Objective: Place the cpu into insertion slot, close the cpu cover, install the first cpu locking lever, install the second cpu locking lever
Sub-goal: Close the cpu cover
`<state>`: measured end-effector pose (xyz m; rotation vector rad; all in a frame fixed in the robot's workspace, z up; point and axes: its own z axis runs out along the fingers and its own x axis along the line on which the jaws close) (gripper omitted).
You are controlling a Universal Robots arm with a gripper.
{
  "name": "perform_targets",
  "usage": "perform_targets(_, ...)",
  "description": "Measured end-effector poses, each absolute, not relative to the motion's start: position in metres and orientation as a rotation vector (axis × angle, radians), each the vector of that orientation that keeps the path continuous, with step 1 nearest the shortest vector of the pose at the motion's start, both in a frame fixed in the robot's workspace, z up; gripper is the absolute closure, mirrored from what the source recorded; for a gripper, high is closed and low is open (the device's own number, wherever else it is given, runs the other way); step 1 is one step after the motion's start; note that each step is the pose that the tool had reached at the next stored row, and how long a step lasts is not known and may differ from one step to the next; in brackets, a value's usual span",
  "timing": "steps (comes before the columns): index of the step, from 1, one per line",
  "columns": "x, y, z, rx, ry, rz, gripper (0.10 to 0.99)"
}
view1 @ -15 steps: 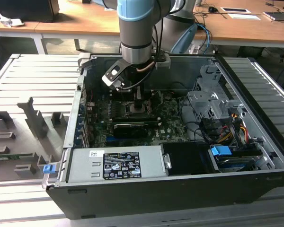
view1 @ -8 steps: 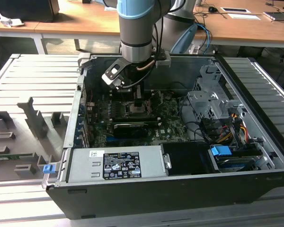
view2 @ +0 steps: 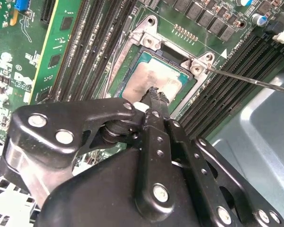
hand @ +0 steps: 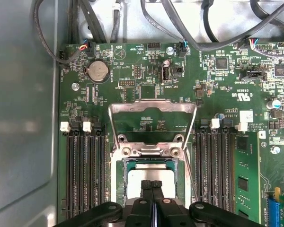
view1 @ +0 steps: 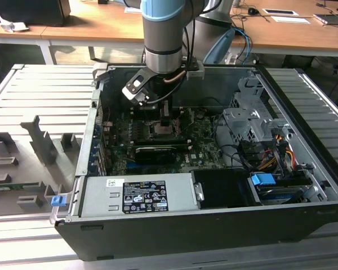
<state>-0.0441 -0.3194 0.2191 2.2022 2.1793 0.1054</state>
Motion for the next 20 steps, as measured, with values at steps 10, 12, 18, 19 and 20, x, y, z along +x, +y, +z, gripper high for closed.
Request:
perform_targets(10,-0.044,-0.318,0.238,2.202,2.179,0.105,0.98)
perform_targets(12,-0.044,-0.318,0.242,2.202,2.179,0.105,0.98)
perform_targets(18,-0.044,-0.318,0.248,2.202,2.179,0.105,0.98)
perform_targets(19,-0.044,-0.318,0.249,2.202,2.179,0.105,0.98)
perform_targets(20,-0.044,-0.318,0.249,2.202,2.179,0.105,0.98)
